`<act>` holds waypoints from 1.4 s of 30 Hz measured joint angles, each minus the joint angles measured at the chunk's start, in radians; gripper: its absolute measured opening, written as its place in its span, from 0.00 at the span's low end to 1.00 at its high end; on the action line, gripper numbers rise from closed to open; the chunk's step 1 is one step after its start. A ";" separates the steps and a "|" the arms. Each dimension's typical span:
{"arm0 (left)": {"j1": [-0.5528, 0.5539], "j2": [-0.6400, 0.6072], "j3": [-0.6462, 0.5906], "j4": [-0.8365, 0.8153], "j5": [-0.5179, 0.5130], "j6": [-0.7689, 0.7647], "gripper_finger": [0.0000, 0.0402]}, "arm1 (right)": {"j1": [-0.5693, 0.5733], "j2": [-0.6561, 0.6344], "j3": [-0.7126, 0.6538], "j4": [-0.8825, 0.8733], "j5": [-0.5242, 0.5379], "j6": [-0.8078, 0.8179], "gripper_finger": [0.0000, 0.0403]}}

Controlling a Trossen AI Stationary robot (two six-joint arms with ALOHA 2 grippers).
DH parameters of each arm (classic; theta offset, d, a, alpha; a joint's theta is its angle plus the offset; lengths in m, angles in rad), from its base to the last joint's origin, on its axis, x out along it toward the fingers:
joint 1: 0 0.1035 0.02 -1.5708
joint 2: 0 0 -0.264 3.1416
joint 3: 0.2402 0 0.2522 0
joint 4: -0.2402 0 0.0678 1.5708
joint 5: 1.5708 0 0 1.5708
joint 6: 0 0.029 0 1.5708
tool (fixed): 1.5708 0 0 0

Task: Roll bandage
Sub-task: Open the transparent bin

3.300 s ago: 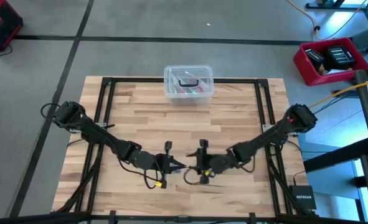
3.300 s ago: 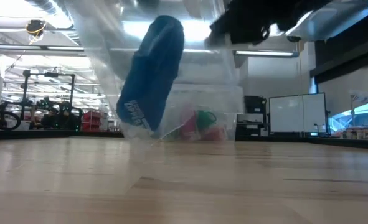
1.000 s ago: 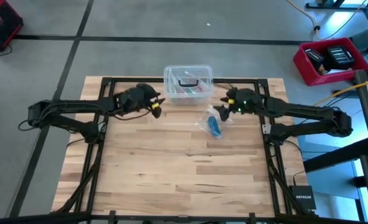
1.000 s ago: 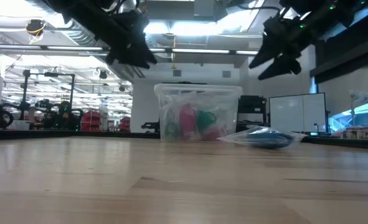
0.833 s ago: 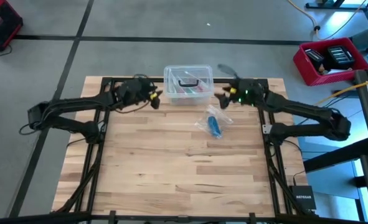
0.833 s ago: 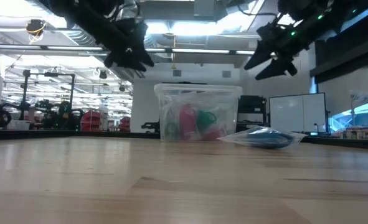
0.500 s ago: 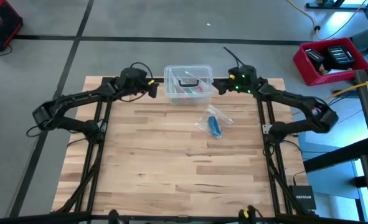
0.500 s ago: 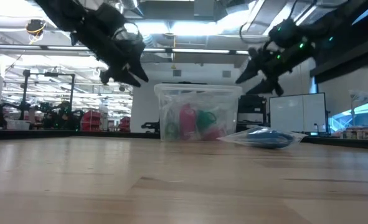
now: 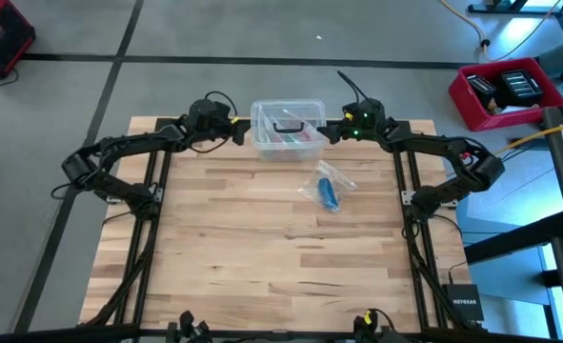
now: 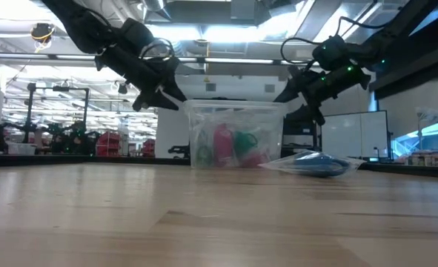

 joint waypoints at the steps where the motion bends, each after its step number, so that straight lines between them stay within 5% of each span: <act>1: 0.000 0.000 0.000 0.003 0.004 0.000 0.42 | 0.000 0.000 0.000 0.002 0.000 0.000 0.74; 7: 0.000 0.000 -0.001 -0.054 0.011 0.049 0.42 | 0.001 0.000 0.000 0.002 -0.009 0.014 0.74; 11: 0.001 0.000 -0.001 0.009 0.081 0.040 0.42 | 0.001 0.000 0.000 0.002 -0.018 0.018 0.74; 42: -0.047 0.060 -0.032 0.200 0.120 -0.022 0.42 | 0.000 -0.003 -0.002 -0.001 -0.090 0.018 0.74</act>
